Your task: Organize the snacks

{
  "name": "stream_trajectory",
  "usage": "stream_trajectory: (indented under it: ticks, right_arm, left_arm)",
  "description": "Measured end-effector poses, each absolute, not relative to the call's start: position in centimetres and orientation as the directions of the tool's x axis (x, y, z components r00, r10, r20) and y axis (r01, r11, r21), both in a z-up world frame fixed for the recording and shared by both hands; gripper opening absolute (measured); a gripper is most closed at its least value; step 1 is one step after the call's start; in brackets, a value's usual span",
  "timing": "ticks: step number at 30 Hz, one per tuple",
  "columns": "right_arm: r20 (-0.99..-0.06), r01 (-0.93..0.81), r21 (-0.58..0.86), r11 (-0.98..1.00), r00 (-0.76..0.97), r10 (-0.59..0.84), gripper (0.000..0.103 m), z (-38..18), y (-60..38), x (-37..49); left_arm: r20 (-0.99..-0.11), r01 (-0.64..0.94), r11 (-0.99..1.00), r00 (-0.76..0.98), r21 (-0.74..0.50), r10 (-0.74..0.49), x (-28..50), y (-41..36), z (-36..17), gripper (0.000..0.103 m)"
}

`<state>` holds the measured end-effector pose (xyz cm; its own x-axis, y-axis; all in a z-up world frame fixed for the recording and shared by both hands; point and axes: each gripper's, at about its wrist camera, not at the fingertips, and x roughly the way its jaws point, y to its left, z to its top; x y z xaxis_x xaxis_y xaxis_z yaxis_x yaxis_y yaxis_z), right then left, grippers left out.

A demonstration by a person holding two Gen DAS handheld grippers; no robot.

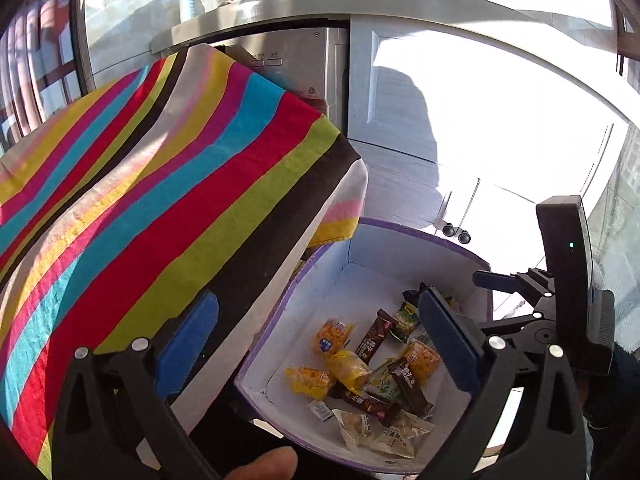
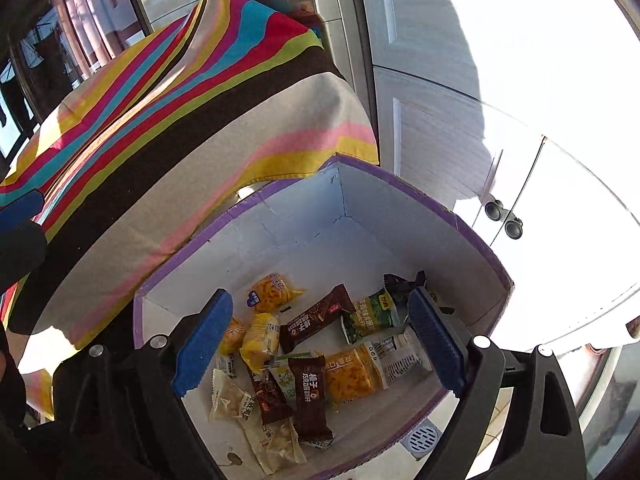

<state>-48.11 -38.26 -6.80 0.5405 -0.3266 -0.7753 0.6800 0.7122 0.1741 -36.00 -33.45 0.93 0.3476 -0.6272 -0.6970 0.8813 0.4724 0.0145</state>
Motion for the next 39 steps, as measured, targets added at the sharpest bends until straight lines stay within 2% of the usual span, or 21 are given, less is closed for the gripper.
stream_trajectory:
  ticks: [3,6,11,23,39]
  right_arm:
    - [-0.792,0.707,0.154,0.69,0.506,-0.342,0.086,-7.4,-38.2,-48.0]
    - [-0.811,0.73,0.15,0.667,0.477,-0.339,0.086,-8.1,-38.4,-47.9]
    - [-0.847,0.768,0.117,0.63,0.408,-0.34,0.086,-9.8,-38.8,-47.8]
    - [-0.868,0.774,0.133,0.619,0.392,-0.304,0.086,-11.2,-38.7,-47.7]
    - [-0.877,0.77,0.152,0.619,0.395,-0.275,0.086,-12.0,-38.6,-47.5]
  left_arm:
    - [-0.729,0.897,0.441,0.282,-0.03,-0.623,-35.6,-33.8,0.1,0.1]
    - [-0.802,0.901,0.426,0.196,-0.08,-0.564,-35.1,-34.9,-2.3,0.1]
    - [-0.848,0.898,0.436,0.189,-0.055,-0.496,-35.5,-34.8,-5.3,0.1]
    - [-0.886,0.906,0.422,0.173,-0.027,-0.429,-36.5,-34.5,-8.1,0.1]
    - [-0.901,0.904,0.426,0.153,-0.038,-0.405,-36.4,-34.7,-8.9,0.1]
